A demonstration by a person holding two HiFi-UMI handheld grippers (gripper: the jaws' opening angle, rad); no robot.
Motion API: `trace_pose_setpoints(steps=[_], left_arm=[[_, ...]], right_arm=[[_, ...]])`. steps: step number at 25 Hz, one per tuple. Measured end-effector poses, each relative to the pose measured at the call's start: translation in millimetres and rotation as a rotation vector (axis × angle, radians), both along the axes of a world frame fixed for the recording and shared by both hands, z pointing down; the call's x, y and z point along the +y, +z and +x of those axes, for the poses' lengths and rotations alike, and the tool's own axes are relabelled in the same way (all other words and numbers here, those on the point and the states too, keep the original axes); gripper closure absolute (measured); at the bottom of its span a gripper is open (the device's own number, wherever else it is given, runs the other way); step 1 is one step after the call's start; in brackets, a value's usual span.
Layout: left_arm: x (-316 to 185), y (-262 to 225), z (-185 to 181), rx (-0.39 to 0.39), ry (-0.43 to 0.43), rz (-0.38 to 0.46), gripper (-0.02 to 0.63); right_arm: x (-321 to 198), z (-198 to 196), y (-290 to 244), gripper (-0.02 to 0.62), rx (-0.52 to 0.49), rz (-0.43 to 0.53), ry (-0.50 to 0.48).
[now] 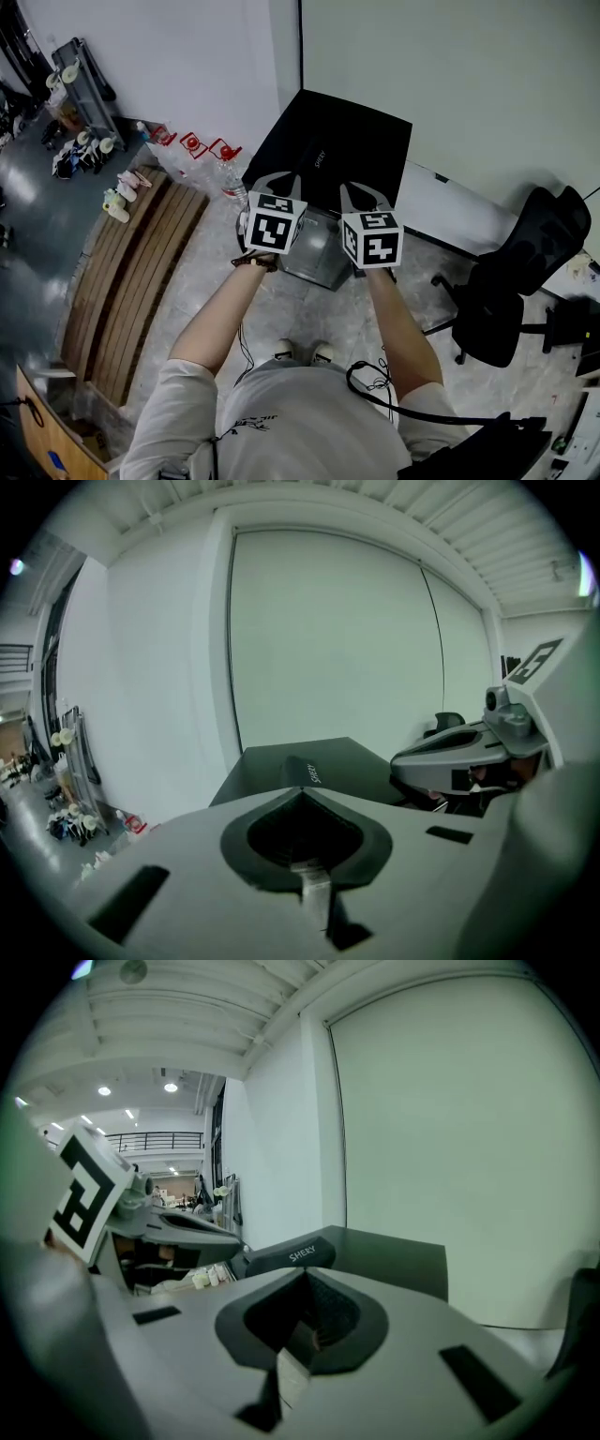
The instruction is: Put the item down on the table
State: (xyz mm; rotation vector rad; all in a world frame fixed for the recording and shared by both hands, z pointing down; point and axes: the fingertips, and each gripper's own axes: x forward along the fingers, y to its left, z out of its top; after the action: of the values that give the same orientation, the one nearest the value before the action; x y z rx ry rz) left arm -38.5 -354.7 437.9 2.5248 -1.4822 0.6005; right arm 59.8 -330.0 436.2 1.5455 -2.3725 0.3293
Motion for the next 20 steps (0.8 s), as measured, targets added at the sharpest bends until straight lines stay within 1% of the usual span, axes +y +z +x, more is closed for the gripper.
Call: trace_pose_setpoints(steps=[4,7,10,12,14,17,20], left_arm=[[50,5,-7,0.055,-0.001,0.014,0.6],[92,20,-10,0.053,0.022,0.017,0.6],[134,45,-15,0.048,0.048,-0.021,0.6],[155,65,-14,0.086,0.052,-0.075,0.6],[171,79,-12,0.111,0.041,-0.11,0.6],[190,90,-13,0.119,0.005,-0.11,0.6],[204,98,-14,0.173,-0.039,-0.123,0.6]], right_arm=[[34,-1,-2,0.591,-0.02,0.009,0.0],[71,-5,6,0.591,-0.02,0.007,-0.003],[109,-9,24,0.591,-0.027,-0.015,0.004],[128,-8,40,0.591,-0.048,-0.037,0.01],[143,-7,53,0.591,-0.08,-0.052,0.006],[166,-9,70,0.591,-0.101,-0.075,0.009],[182,-13,84,0.591,-0.138,-0.115,0.041]])
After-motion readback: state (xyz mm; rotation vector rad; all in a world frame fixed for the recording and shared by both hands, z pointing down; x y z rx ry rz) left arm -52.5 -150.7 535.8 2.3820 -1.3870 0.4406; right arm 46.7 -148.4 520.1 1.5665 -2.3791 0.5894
